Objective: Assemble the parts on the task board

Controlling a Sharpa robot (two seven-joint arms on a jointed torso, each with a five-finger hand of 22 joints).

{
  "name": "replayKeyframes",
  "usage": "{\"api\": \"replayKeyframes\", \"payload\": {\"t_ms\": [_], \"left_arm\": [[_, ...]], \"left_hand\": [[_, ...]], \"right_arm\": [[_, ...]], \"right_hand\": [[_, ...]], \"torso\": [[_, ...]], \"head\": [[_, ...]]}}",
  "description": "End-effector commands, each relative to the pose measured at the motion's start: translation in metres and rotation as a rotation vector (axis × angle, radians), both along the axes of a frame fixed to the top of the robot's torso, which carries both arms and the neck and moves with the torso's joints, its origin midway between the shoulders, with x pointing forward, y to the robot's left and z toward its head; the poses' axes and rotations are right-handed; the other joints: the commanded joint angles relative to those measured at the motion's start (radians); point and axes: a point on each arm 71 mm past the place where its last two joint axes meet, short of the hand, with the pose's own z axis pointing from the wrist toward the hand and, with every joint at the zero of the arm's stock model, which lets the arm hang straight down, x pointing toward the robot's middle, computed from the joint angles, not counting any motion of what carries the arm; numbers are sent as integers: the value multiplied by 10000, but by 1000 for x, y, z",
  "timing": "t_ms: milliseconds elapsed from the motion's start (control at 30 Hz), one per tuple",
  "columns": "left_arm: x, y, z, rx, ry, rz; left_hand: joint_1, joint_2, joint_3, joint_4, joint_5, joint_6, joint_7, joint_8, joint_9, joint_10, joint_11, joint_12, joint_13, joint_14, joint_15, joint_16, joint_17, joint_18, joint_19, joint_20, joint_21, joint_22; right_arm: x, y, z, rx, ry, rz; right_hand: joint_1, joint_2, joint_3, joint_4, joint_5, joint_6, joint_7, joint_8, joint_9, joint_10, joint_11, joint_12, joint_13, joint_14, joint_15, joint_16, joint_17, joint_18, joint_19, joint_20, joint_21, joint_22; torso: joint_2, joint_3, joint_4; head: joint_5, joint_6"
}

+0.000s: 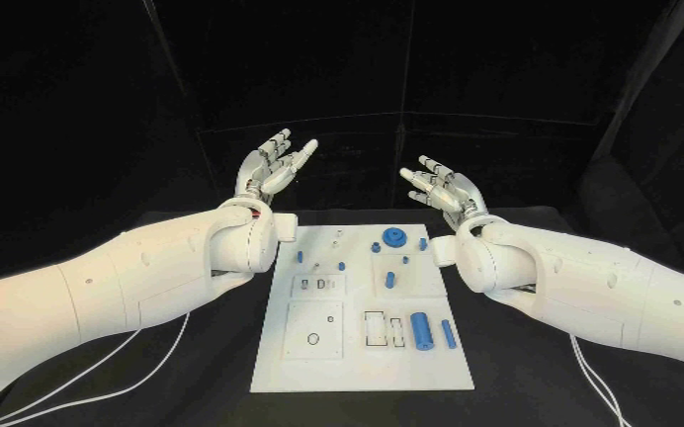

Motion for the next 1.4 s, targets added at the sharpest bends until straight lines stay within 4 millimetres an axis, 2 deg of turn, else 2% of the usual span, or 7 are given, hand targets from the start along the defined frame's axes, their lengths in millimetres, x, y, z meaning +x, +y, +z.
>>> {"api": "replayKeyframes", "payload": {"t_ms": [33, 267, 400, 533, 633, 933, 1400], "left_arm": [[4, -3, 7, -708, -564, -620], [4, -3, 7, -712, -576, -624], [-2, 16, 8, -824, -517, -756], [-6, 20, 9, -820, -535, -904], [-10, 23, 11, -803, -550, -1032], [-26, 29, 17, -827, -491, -1482], [-51, 21, 25, -958, -447, -2463]], "left_hand": [[444, -25, 10, 125, 68, 167, 1003, 60, 28, 178, 98, 65, 27, 275, 68, 96, 36, 279, 118, 158, 84, 34], [600, 192, 71, 102, 10, 609, 1116, 127, 74, 736, 221, 136, 79, 1318, 123, 318, 181, 451, 817, 190, 317, 168], [777, 462, 115, 35, -27, 1748, 1289, 349, 195, 2385, 518, 437, 231, 3279, 138, 860, 442, 465, 2776, 171, 998, 531], [1180, 733, 88, -304, -60, 4581, 1221, 987, 480, 5875, 189, 1188, 486, 4822, -292, 1396, 602, 854, 5439, 122, 2103, 1010], [1348, 878, -38, -624, -62, 5988, 1012, 1254, 536, 6890, -85, 1394, 441, 5902, -610, 1668, 673, 1004, 6460, -49, 2548, 1141], [1532, 1142, -233, -1182, -60, 6948, 703, 1214, 383, 8196, -468, 1365, 414, 7439, -1089, 1861, 1030, 1000, 7809, -524, 2985, 1220], [1574, 1209, -267, -1376, -57, 7011, 707, 1036, 339, 8262, -469, 1131, 381, 7546, -1106, 1695, 1156, 982, 7965, -572, 2957, 1171]], "right_arm": [[5, 11, 0, -285, 204, 1970], [11, 12, 1, -518, 276, 2486], [18, -16, 16, -3853, -2188, 1805], [21, -17, 23, -4645, -2663, 1891], [24, -18, 31, -5218, -2957, 1960], [32, -8, 56, -7696, -3543, 2675], [31, 27, 63, -12254, -4202, 4003]], "right_hand": [[1540, 65, 255, -870, 6, 2119, 1524, 431, 237, 3442, 3, 673, 294, 3715, -169, 771, 294, 623, 2441, 82, 883, 435], [2112, 18, 797, -1752, 71, 6336, 1057, 1094, 477, 6449, -624, 1171, 283, 6360, -827, 1176, 291, 1126, 3878, -62, 1667, 621], [2039, -30, 1087, -2007, 41, 6723, 952, 998, 403, 6934, -761, 1029, 278, 6965, -993, 1164, 301, 1137, 4275, -246, 1895, 665], [1812, -117, 1442, -2261, 49, 7090, 852, 851, 382, 7414, -880, 802, 279, 7579, -1184, 1088, 318, 1130, 4692, -449, 2190, 743], [1618, -243, 1645, -2430, 69, 7411, 713, 795, 395, 7860, -1004, 679, 293, 8244, -1427, 1151, 402, 1104, 5365, -748, 2802, 1019], [1529, -529, 1934, -2600, 138, 8022, 493, 710, 413, 8843, -1333, 474, 331, 9808, -1939, 1519, 851, 1099, 5999, -1287, 4377, 1911], [1250, -1007, 2115, -2490, -8, 8343, 353, 445, 388, 9046, -1577, 297, 323, 11607, -2380, 2950, 2049, 1093, 6391, -1770, 7073, 3587]], "torso": [[0, 1, 0], [0, 1, 0], [144, 3, -43], [274, 16, -61], [389, 32, -60], [800, 19, -55], [1481, -36, 32]], "head": [[-1, 0], [-1, 0], [23, -90], [53, -38], [58, -24], [145, 98], [18, 261]]}}
